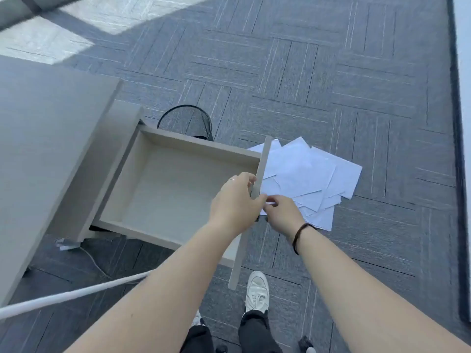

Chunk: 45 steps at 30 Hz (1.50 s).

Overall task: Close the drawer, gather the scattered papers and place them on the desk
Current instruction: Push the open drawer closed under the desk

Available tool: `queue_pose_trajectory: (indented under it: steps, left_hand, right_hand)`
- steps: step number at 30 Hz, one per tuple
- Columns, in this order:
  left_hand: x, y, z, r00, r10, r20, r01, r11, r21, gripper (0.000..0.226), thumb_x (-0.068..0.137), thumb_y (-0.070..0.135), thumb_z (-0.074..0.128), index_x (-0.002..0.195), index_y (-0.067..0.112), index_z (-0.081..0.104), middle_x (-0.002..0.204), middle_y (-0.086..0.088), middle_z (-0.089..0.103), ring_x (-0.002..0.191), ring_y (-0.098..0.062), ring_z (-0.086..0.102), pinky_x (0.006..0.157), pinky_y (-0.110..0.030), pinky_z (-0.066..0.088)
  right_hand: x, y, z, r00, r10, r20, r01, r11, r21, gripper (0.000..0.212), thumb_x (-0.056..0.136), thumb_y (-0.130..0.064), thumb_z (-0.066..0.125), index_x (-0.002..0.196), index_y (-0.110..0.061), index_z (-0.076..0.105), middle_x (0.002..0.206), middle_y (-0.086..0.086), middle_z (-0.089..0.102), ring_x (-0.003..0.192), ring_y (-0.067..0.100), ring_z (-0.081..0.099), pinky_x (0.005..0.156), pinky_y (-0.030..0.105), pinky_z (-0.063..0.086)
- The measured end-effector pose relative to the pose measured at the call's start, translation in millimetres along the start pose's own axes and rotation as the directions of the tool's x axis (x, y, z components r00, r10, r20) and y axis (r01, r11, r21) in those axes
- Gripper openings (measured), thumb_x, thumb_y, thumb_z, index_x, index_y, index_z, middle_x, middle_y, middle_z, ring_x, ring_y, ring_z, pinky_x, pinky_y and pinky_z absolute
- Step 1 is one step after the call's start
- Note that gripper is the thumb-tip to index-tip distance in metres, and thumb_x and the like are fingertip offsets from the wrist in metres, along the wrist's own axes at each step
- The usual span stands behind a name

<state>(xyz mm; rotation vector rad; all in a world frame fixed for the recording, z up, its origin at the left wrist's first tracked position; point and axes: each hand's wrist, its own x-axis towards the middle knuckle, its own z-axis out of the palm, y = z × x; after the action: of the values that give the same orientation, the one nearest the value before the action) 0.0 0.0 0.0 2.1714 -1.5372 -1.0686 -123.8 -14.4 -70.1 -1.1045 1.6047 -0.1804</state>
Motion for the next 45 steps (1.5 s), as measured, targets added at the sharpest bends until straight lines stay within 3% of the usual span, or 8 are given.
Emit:
queue_pose_trajectory:
  steps: [4,13,21,23,26,31,35,45]
  left_hand:
    - [11.2,-4.1,12.1,0.999,0.033,0.037,-0.037,0.991,0.126,0.042,0.087,0.027,0.061,0.128,0.032,0.053,0.125,0.003,0.059,0.104,-0.023,0.061,0.081,-0.038,0.050]
    - [8.8,-23.8,-1.3,0.997,0.028,0.074,-0.042,0.979,0.198,0.046,0.085,0.036,0.062,0.128,0.034,0.044,0.110,0.009,0.065,0.101,-0.022,0.062,0.074,-0.033,0.039]
    - [0.5,-76.4,-44.6,0.998,0.053,-0.045,-0.035,0.945,0.324,0.047,0.082,0.042,0.063,0.124,0.025,0.053,0.126,0.002,0.063,0.121,-0.025,0.056,0.093,-0.038,0.044]
    - [-3.9,-95.9,-60.9,0.979,0.101,-0.176,-0.015,0.901,0.434,0.062,0.077,0.050,0.066,0.131,0.024,0.052,0.152,-0.007,0.044,0.144,-0.030,0.030,0.114,-0.042,0.020]
    - [-12.1,-128.7,-90.4,0.957,0.059,-0.284,0.085,0.880,0.467,0.099,0.073,0.065,0.064,0.153,0.023,0.025,0.168,-0.018,-0.003,0.154,-0.037,-0.011,0.120,-0.049,-0.016]
    - [-29.9,-185.0,-134.9,0.921,-0.260,-0.290,0.353,0.872,0.338,0.131,0.069,0.077,0.061,0.159,0.016,-0.013,0.169,-0.017,-0.012,0.155,-0.039,-0.006,0.122,-0.056,0.005]
    - [-49.0,-217.5,-153.9,0.874,-0.370,-0.313,0.439,0.878,0.188,0.121,0.075,0.065,0.066,0.159,0.012,-0.002,0.166,-0.016,0.023,0.151,-0.034,0.026,0.116,-0.044,0.031]
    - [-26.0,-242.1,-158.3,0.881,-0.176,-0.440,0.267,0.951,0.155,0.068,0.105,0.033,0.043,0.159,0.004,0.014,0.169,-0.018,0.011,0.156,-0.033,0.007,0.122,-0.035,-0.009]
  right_hand:
    - [6.5,8.8,20.4,0.999,0.021,0.031,-0.023,0.998,0.059,0.032,0.085,-0.014,0.044,0.057,-0.015,0.058,0.063,0.008,0.063,0.059,0.023,0.052,0.057,0.032,0.041]
    - [-25.6,4.3,38.0,0.994,0.113,-0.008,-0.103,0.928,0.358,0.030,0.094,-0.009,0.047,0.068,-0.005,0.059,0.062,0.013,0.061,0.056,0.026,0.059,0.062,0.042,0.055]
    - [-16.7,-36.3,91.1,0.995,0.085,0.049,-0.097,0.922,0.374,0.024,0.095,-0.005,0.050,0.075,-0.003,0.063,0.074,0.017,0.065,0.062,0.026,0.062,0.062,0.036,0.060]
    - [-10.8,-54.5,109.3,0.995,0.077,0.062,-0.094,0.938,0.334,0.022,0.098,-0.009,0.049,0.080,-0.005,0.061,0.078,0.016,0.067,0.067,0.028,0.065,0.072,0.044,0.060]
    - [-3.0,-83.5,139.0,0.991,0.060,0.122,-0.091,0.961,0.261,0.020,0.101,-0.010,0.046,0.087,-0.004,0.058,0.075,0.012,0.064,0.068,0.027,0.064,0.078,0.047,0.059]
    - [10.4,-126.5,196.2,0.972,0.074,0.221,-0.135,0.951,0.277,0.016,0.102,-0.013,0.044,0.094,-0.005,0.055,0.076,0.013,0.063,0.065,0.027,0.062,0.070,0.044,0.056]
    - [14.3,-152.2,232.8,0.961,0.060,0.268,-0.147,0.937,0.317,0.022,0.104,-0.017,0.041,0.085,-0.010,0.050,0.073,0.010,0.058,0.061,0.025,0.061,0.059,0.038,0.051]
    - [21.8,-187.2,283.7,0.963,0.037,0.267,-0.115,0.953,0.282,0.014,0.104,-0.010,0.039,0.102,-0.006,0.052,0.075,0.011,0.061,0.064,0.022,0.062,0.062,0.035,0.053]
